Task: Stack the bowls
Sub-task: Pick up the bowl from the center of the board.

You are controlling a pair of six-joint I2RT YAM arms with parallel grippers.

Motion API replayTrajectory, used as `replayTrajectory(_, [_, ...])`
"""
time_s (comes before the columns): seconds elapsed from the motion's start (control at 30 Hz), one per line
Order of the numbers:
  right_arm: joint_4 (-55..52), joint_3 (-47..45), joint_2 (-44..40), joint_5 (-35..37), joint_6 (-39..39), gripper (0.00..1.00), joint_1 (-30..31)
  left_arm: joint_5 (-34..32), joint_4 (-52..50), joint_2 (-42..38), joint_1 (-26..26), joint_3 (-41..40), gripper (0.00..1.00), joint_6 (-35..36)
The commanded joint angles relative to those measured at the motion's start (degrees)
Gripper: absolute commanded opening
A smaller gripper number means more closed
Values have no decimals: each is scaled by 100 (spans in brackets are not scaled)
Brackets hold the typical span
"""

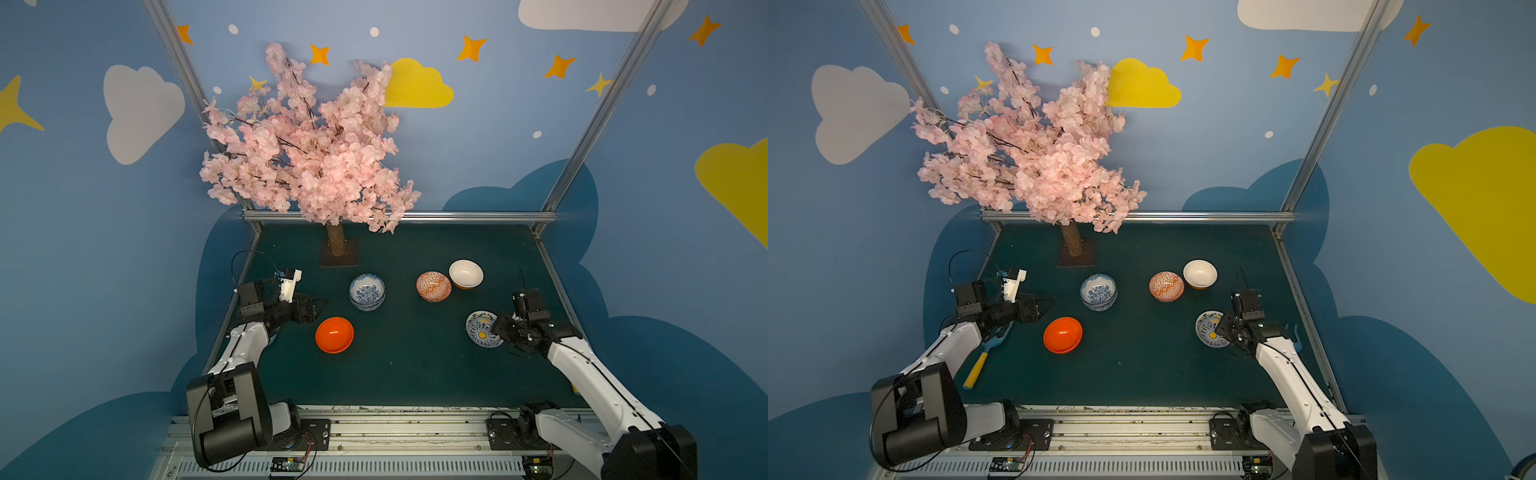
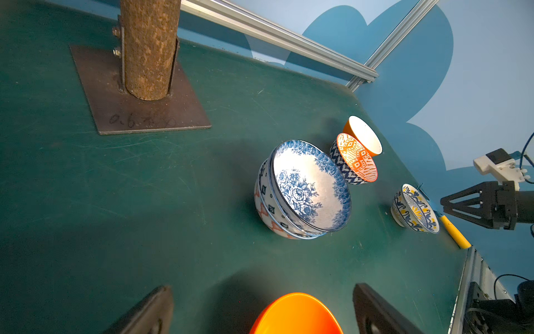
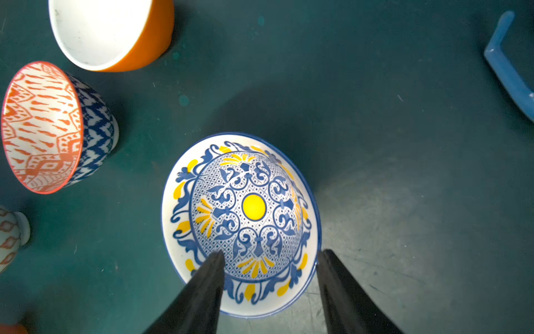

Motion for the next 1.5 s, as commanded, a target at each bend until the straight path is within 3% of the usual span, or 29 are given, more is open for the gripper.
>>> replayTrajectory(0.0, [-45, -31, -22, 53, 28, 57, -79, 43, -111, -47, -2, 67, 100, 78])
replayTrajectory(0.7, [66, -206, 587, 77, -43, 50, -315, 42, -111, -110, -1, 56, 100, 78])
replayTrajectory(1.17, [147, -87, 1012, -474, -594, 23, -370, 5, -111, -150, -4, 47, 100, 78])
replayTrajectory(1.47, [115, -91, 761, -524, -576, 19, -371, 4, -111, -122, -7, 47, 100, 70])
